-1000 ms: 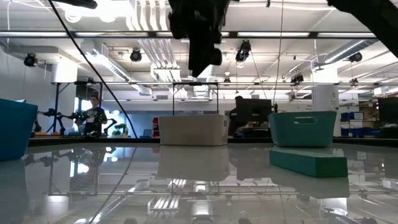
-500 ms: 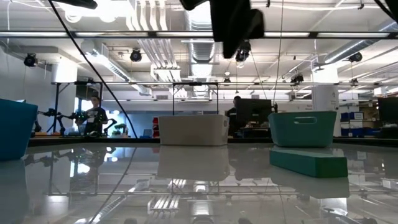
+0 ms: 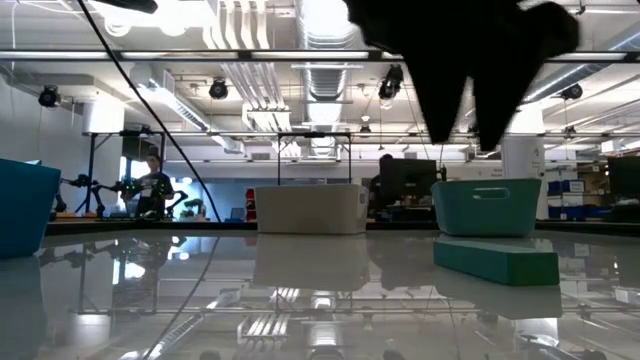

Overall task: Sort & place blocks by color
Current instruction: Put the green block into the green bin

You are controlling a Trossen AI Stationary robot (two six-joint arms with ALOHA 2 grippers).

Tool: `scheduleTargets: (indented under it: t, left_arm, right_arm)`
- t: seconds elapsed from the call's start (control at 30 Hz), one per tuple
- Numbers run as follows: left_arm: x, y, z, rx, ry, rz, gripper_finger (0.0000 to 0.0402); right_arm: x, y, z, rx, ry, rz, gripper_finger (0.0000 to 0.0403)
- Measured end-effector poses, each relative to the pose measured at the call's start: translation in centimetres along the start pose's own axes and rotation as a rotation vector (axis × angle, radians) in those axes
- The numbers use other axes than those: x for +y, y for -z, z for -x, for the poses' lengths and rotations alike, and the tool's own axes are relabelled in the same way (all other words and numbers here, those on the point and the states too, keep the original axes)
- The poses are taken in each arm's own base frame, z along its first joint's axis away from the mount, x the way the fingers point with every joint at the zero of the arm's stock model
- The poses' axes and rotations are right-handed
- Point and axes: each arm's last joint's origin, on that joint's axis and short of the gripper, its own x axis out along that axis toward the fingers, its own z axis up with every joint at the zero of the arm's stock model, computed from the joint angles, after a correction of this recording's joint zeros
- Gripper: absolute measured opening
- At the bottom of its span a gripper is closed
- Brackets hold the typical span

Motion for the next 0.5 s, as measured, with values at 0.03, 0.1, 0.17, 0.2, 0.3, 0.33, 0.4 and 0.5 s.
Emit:
scheduleTargets:
  t: [0.03, 0.1, 0.17, 0.2, 0.3, 0.33, 0.4, 0.5]
  left_arm:
    - [0.0, 0.0, 0.0, 0.000, 0.000, -0.016, 0.0178]
    - [0.0, 0.0, 0.0, 0.000, -0.001, -0.025, 0.0178]
    - [0.0, 0.0, 0.0, 0.000, -0.001, -0.044, 0.0178]
    - [0.0, 0.0, 0.0, 0.000, 0.000, -0.057, 0.0178]
    - [0.0, 0.0, 0.0, 0.000, -0.001, -0.072, 0.0178]
    - [0.0, 0.0, 0.0, 0.000, -0.001, -0.072, 0.0178]
    - [0.0, 0.0, 0.0, 0.000, -0.001, -0.075, 0.0178]
    - [0.0, 0.0, 0.0, 0.000, -0.001, -0.077, 0.0178]
  right_arm:
    - [-0.2, 0.3, -0.5, 0.004, 0.020, -0.033, 0.0236]
    - [-0.5, 0.7, -1.6, 0.008, 0.047, -0.077, 0.0237]
    - [-0.6, 0.9, -2.5, 0.009, 0.047, -0.114, 0.0234]
    - [-0.6, 0.9, -3.0, 0.013, 0.036, -0.123, 0.0232]
    - [-0.2, 0.8, -4.3, 0.024, -0.029, -0.150, 0.0224]
    - [-0.1, 0.8, -4.6, 0.023, -0.044, -0.158, 0.0221]
    - [-0.2, 0.9, -5.1, 0.026, -0.049, -0.172, 0.0214]
    - [-0.5, 1.0, -5.6, 0.043, -0.033, -0.184, 0.0201]
